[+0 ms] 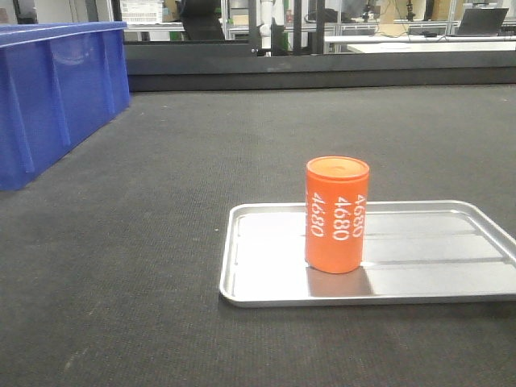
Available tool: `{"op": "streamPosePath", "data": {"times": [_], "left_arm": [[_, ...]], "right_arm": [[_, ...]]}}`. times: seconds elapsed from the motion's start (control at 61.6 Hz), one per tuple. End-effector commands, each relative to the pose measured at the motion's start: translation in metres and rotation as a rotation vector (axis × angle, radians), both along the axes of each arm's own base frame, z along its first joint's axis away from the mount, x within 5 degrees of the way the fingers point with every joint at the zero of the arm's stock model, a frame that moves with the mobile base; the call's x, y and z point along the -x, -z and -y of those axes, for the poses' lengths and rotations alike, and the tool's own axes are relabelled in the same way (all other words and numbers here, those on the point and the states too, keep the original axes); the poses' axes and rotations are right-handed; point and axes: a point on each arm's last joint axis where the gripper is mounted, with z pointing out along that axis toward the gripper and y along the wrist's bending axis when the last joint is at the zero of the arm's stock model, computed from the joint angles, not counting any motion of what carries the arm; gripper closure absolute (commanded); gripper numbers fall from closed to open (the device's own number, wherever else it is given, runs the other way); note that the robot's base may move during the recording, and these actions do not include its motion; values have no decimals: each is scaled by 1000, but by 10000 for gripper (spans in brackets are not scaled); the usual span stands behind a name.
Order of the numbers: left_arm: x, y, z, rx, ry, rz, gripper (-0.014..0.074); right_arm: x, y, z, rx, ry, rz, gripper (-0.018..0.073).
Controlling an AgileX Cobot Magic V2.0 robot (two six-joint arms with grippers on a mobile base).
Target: Grab orange capacitor from left shelf to right conveyor
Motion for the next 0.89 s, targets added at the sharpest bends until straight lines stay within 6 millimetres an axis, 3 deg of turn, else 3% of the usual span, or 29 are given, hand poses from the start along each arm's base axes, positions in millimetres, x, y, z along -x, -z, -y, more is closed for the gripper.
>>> {"op": "streamPosePath", "data": {"times": [0.0, 0.097, 0.227, 0.471, 0.633, 0.877], "left_arm": [[0, -1, 0, 7, 1, 73, 722], [0, -1, 0, 7, 1, 73, 722], [0, -1, 0, 7, 1, 73, 722], [0, -1, 0, 7, 1, 73, 722], [0, -1, 0, 7, 1, 73, 722], [0, -1, 0, 7, 1, 73, 722]], "right_arm": [[0, -25, 15, -53, 75, 142, 505], [5, -35, 39, -71, 200, 203, 505], [29, -51, 67, -92, 352, 309, 505], [66, -53, 87, -66, 511, 302, 505], [85, -31, 89, -63, 522, 290, 505], [103, 35, 93, -144, 602, 358, 505]]}}
